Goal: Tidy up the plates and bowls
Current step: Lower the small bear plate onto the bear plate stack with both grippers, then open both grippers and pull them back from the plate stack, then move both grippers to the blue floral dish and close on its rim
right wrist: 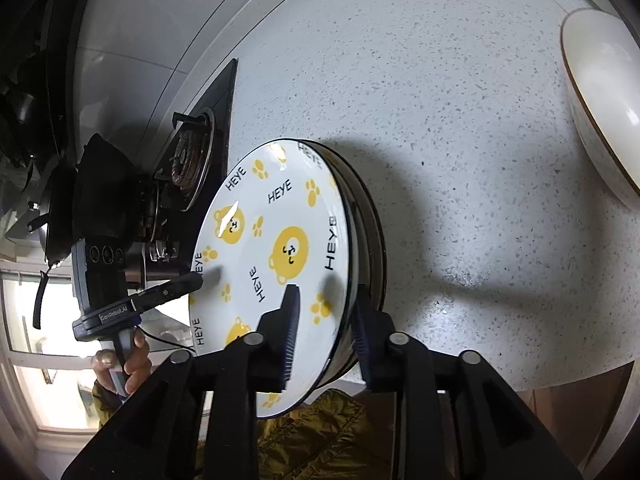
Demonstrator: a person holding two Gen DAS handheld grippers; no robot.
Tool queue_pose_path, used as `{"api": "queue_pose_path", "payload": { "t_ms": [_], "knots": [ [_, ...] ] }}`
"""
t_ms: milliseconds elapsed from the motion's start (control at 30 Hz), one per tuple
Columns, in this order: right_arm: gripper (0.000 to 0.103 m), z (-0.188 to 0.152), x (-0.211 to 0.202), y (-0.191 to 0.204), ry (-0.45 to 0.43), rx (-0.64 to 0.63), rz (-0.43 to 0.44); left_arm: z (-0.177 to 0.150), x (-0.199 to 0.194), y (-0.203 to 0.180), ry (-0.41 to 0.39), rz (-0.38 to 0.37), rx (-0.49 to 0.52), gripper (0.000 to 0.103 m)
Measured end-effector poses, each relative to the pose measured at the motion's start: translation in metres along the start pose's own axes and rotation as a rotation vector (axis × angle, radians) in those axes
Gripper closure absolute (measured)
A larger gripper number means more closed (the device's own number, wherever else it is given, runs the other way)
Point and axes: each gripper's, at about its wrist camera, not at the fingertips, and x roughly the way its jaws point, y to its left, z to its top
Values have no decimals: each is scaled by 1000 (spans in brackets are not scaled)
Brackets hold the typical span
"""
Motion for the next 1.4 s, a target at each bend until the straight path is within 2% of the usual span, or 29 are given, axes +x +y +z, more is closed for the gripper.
{"api": "queue_pose_path", "payload": {
  "t_ms": [100, 233, 300, 400, 500, 667, 767, 933, 967, 1000, 1067, 1233, 1400],
  "knots": [
    [69, -1, 3, 13, 10, -42, -48, -1, -1, 1, -10, -1, 4, 85],
    [68, -3, 6, 26, 12, -94, -119, -4, -4, 4, -22, -12, -5, 85],
    [66, -5, 7, 31, 15, -118, -148, -4, -8, 6, -37, 11, -6, 85],
    [48, -6, 2, 38, -17, -163, -228, -3, -15, 14, -57, -18, -26, 85],
    [48, -5, -4, 37, -25, -156, -202, -5, -18, 16, -69, -9, -24, 85],
    [48, -7, -14, 36, -61, -159, -219, -12, -29, 18, -102, -34, -28, 85],
    [48, -10, -20, 34, -86, -160, -222, -16, -43, 17, -154, -50, -28, 71],
    [48, -19, -35, 39, -150, -166, -211, -24, -62, 14, -205, -82, -13, 65],
    [48, -21, -39, 42, -166, -167, -204, -24, -64, 12, -209, -89, -11, 60],
    [47, -24, -42, 43, -181, -167, -200, -25, -67, 11, -209, -105, -5, 52],
    [45, -31, -53, 46, -213, -178, -206, -27, -69, 6, -200, -140, 9, 45],
    [37, -43, -89, 46, -284, -211, -227, -31, -70, -16, -180, -204, 55, 36],
    [30, -33, -128, 30, -329, -233, -230, -24, -63, -53, -150, -224, 88, 28]
  ]
}}
